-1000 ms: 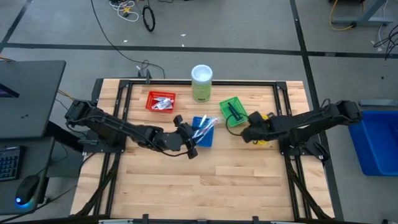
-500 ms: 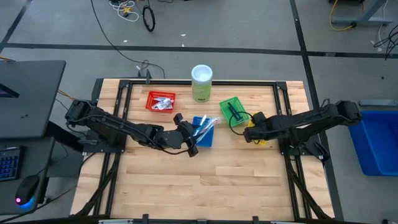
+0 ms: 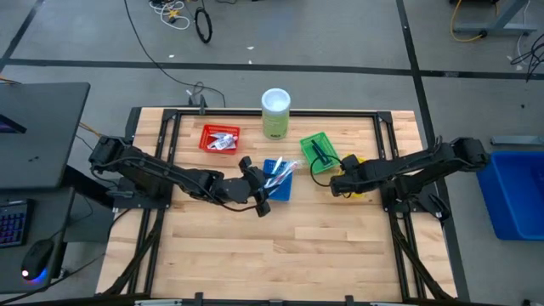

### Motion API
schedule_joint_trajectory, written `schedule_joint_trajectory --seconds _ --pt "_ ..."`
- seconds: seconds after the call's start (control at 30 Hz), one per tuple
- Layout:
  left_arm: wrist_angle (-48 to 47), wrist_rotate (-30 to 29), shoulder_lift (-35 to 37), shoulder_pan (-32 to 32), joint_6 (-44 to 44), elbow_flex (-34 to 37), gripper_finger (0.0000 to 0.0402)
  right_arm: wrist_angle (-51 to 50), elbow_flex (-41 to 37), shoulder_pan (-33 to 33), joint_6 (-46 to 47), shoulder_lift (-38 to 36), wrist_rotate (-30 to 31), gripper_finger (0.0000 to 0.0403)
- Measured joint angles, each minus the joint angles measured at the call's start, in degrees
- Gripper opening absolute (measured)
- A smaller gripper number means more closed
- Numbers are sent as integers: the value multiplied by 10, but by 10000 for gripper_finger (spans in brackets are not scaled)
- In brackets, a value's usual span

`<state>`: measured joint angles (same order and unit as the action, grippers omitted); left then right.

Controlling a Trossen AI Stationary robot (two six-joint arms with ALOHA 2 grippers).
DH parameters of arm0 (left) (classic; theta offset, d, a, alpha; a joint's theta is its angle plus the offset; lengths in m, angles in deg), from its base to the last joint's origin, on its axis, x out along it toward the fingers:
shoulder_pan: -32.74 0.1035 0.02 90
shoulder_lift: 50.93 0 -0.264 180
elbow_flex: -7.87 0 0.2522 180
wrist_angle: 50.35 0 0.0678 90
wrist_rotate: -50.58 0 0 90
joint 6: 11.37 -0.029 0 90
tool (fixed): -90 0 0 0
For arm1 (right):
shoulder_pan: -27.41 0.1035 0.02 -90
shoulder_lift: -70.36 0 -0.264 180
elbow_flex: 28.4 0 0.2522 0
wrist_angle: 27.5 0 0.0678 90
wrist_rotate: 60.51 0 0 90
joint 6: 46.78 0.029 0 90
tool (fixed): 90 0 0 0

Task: Pick & Place Travel size toiletries
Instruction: Return to Home Position

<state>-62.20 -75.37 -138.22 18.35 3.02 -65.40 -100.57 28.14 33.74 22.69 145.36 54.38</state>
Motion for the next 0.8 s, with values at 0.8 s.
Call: schedule_joint_trajectory --seconds 0.8 --pt "-361 -95 282 -6 -11 0 75 57 180 35 -645 -147 -233 58"
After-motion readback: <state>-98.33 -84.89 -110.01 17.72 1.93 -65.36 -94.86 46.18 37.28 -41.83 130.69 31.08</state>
